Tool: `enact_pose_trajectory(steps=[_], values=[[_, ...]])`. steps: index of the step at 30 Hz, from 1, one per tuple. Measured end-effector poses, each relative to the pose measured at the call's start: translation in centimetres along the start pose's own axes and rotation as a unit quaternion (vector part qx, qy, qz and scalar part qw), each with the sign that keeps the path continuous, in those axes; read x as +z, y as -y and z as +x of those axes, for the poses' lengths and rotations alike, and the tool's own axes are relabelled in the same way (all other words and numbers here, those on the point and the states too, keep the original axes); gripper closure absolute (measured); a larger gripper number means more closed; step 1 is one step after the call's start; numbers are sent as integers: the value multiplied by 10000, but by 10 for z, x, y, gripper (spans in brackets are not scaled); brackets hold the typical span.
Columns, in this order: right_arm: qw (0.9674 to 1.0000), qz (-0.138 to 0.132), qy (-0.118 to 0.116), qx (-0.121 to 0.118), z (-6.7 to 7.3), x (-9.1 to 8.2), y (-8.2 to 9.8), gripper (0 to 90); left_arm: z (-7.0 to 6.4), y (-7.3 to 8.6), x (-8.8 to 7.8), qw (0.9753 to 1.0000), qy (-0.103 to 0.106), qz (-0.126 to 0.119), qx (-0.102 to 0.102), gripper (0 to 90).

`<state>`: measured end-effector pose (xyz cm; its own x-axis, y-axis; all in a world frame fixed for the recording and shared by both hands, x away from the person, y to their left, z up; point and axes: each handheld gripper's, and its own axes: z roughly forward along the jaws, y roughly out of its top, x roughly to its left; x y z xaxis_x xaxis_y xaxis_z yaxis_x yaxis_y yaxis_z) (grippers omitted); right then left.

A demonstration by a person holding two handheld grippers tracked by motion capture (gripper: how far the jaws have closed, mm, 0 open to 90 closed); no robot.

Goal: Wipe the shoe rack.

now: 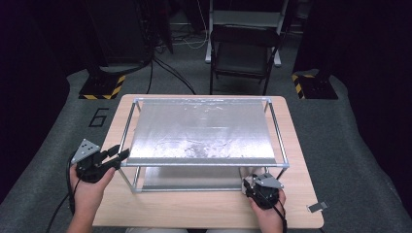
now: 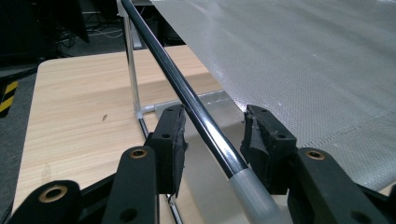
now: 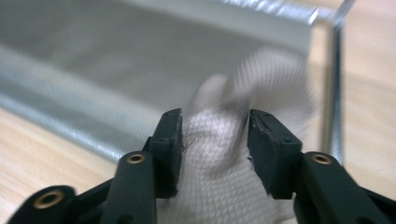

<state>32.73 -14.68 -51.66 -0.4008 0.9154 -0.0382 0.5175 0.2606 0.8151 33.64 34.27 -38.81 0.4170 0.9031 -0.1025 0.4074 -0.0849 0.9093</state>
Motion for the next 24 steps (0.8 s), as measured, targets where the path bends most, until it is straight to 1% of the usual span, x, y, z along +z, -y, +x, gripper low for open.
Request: enact_pose_trajectory(steps=[1, 2, 3, 4, 6, 7, 8, 10, 11, 12, 13, 14, 16, 17, 19, 20, 21, 22, 23, 24], values=[[9999, 87, -25, -53, 0, 4, -1, 594, 0, 0, 0, 10000, -1, 0, 9, 585], [9996, 180, 62, -189, 0, 7, -1, 606, -1, 0, 1, 10000, -15, -5, 18, 586], [9996, 209, 102, -141, 1, 9, -1, 615, -1, 0, 1, 10000, -22, -7, 25, 587], [9995, 188, 155, -179, 0, 10, -2, 619, -1, 0, 1, 10000, -17, -8, 32, 587], [9995, 255, 174, -78, 0, 12, -3, 621, -1, 0, 3, 10000, -24, -46, 5, 588], [9996, 243, 132, 15, 0, 14, -3, 628, -1, 0, 3, 10000, -30, -58, -3, 589], [9996, 254, 149, -38, -1, 14, -3, 641, -2, 0, 3, 10000, -44, -64, -7, 590], [9997, 223, 129, 6, 0, 15, -3, 681, -2, 0, 3, 10000, -49, -72, -5, 591], [9997, 190, 155, -61, 0, 15, -3, 706, -2, 0, 4, 10000, -41, -83, -8, 591], [9996, 241, 158, -74, 1, 14, -4, 724, -2, 1, 4, 10000, -45, -85, -12, 591], [9997, 209, 109, 24, 3, 16, -3, 747, -2, 1, 4, 9999, -60, -94, -18, 593], [9997, 201, 84, -146, 1, 16, -4, 774, -2, 1, 4, 9999, -71, -98, -32, 594], [9999, 163, -41, 16, 5, 18, -6, 785, -2, 2, 5, 9999, -90, -99, -57, 598], [9997, 137, -154, -94, 3, 20, -7, 788, -2, 2, 5, 9999, -96, -101, -67, 600], [9987, 76, -501, -44, 6, 24, -10, 790, -2, 2, 5, 9999, -91, -101, -77, 601], [9986, 63, -520, -5, 8, 25, -11, 790, -2, 2, 5, 9999, -91, -105, -78, 601], [9983, 79, -559, -135, 9, 27, -12, 788, -2, 2, 5, 9999, -90, -105, -91, 601], [9987, 54, -450, -214, 10, 28, -13, 788, -2, 2, 5, 9999, -90, -100, -95, 601], [9984, 106, -521, -178, 13, 29, -14, 788, -2, 2, 5, 9999, -97, -97, -86, 601], [9989, 130, -423, -160, 15, 28, -14, 788, -2, 2, 5, 9999, -102, -95, -74, 602]])
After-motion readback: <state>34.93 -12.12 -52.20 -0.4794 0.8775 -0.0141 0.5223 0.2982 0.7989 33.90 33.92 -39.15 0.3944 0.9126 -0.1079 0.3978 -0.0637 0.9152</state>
